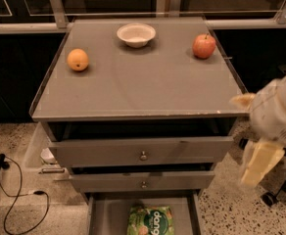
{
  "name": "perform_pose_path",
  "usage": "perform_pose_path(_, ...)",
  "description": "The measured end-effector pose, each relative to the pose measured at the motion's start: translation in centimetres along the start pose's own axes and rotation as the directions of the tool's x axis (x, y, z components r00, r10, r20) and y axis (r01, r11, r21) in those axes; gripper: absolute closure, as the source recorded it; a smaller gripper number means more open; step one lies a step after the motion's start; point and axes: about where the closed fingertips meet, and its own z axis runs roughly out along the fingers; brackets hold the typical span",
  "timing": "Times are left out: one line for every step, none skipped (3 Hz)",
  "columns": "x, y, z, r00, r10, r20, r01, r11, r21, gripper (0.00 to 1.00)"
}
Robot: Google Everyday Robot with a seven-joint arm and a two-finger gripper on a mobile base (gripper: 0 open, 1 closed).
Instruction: Pick green rice chip bag from bottom drawer and place on counter
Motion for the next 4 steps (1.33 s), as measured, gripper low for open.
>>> perform_pose_path(2.6, 3.7, 6.6, 0.998, -0.016, 0.058, 0.018, 0.9993, -0.033, 0.00)
perform_pose_path(6.2, 8.2, 15.3, 0.997, -0.020, 0.071, 0.029, 0.9924, -0.120, 0.00)
perform_pose_path(6.2, 8.2, 15.3, 0.997, -0.020, 0.071, 0.029, 0.9924, -0.119, 0.00)
perform_pose_path(6.1, 9.6, 17.8, 0.995, -0.018, 0.094, 0.035, 0.9826, -0.183, 0.00)
